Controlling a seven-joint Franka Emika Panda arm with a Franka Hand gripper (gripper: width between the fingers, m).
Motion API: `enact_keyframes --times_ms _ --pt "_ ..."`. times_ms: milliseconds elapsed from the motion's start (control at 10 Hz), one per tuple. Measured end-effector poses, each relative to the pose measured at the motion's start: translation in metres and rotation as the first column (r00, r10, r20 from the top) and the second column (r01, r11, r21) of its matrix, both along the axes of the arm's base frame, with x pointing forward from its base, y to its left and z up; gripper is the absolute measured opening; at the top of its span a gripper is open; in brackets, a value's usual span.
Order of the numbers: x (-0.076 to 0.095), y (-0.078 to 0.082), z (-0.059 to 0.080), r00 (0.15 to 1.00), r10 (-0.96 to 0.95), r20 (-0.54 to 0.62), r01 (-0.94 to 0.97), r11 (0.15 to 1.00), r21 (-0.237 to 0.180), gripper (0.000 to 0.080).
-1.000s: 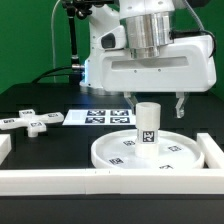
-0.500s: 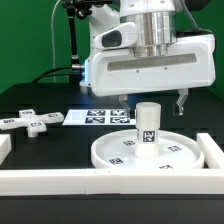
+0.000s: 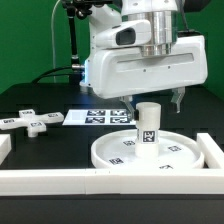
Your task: Assemble round table
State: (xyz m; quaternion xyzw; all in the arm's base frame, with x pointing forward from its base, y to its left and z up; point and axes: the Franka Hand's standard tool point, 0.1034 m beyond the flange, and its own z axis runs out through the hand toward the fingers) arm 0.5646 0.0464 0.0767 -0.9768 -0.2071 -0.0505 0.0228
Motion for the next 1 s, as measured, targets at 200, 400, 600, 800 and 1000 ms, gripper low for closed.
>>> enact_keyframes --times_ms 200,400,600,800,1000 --pt "0.0007 -0.0024 -0.0001 0.981 0.193 0.014 -0.192 0.981 -0.030 0.0649" --pt "0.0012 -0.0018 -0.0004 0.910 0.415 0.020 -0.412 0.908 -0.083 0.0649" --pt "0.0009 -0.0010 -0.0008 0.819 0.574 0.001 -0.570 0.813 -0.119 0.0649" --pt "0.0001 -0.0009 -0.0029 0.695 0.719 -0.032 -0.715 0.684 -0.144 0.0649" --pt "0.0002 -0.0008 -0.0030 0.573 0.817 -0.061 -0.813 0.558 -0.167 0.0649"
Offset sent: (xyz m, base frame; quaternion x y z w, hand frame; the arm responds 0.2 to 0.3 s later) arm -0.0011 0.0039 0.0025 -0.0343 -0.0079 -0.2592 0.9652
